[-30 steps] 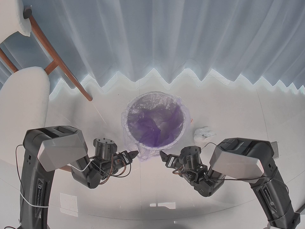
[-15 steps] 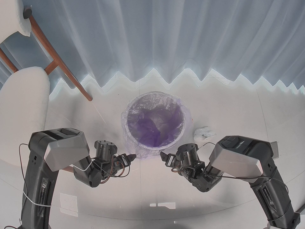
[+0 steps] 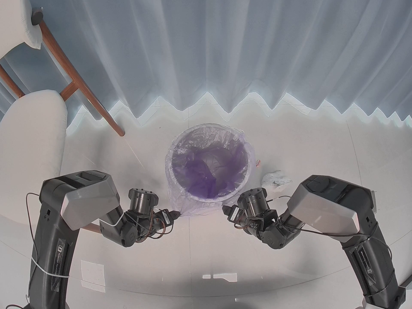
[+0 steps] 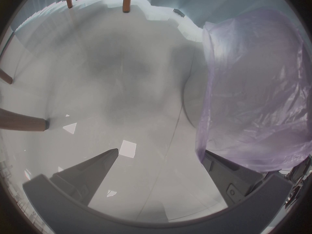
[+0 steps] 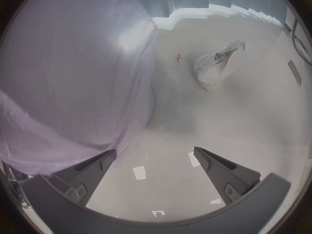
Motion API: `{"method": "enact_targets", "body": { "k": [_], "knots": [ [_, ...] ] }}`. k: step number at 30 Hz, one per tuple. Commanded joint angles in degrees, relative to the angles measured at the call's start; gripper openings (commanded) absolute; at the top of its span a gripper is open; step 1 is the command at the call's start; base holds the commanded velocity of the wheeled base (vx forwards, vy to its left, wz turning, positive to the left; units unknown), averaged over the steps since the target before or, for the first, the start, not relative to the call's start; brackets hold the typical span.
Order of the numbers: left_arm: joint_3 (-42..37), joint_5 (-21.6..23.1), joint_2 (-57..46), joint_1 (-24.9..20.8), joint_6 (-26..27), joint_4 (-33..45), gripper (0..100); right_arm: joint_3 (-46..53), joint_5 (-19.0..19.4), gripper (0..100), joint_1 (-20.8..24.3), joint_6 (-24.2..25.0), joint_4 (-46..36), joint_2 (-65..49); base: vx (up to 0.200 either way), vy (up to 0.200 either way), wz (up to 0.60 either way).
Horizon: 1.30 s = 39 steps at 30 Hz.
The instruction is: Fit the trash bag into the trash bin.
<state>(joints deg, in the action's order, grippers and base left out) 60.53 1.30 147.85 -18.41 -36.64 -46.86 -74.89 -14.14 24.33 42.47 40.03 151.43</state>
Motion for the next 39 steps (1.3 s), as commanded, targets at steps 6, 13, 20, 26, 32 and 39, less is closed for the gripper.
{"method": "enact_targets", "body": {
  "k": [6, 13, 20, 26, 32, 39],
  "knots": [
    [1.3, -1.0, -0.9, -0.4, -0.3, -0.4, 100, 0.8, -1.4, 100, -1.3, 2.5, -2.6, -1.8, 0.000, 0.000, 0.00],
    [-10.7, -0.2, -10.0, -3.4, -0.3, -9.7, 100, 15.2, -1.9, 100, -0.4, 3.3, 5.6, -9.6, 0.000, 0.000, 0.00],
    [-25.6, -0.3, -21.5, -5.8, -0.3, -13.4, 100, 34.3, -1.9, 100, -1.0, 3.1, 17.2, -15.5, 0.000, 0.000, 0.00],
    [-37.5, 0.2, -32.0, -4.7, -0.4, -26.8, 100, 44.8, -1.7, 100, -3.1, 2.9, 30.0, -19.6, 0.000, 0.000, 0.00],
    [-42.8, 1.9, -37.1, -0.2, -0.2, -36.2, 100, 55.6, -1.1, 100, -2.2, 0.3, 42.1, -23.2, 0.000, 0.000, 0.00],
    [-45.3, 2.3, -39.8, -0.5, -0.1, -37.2, 100, 58.2, -1.3, 100, -2.6, -2.3, 49.7, -20.8, 0.000, 0.000, 0.00]
  ]
}}
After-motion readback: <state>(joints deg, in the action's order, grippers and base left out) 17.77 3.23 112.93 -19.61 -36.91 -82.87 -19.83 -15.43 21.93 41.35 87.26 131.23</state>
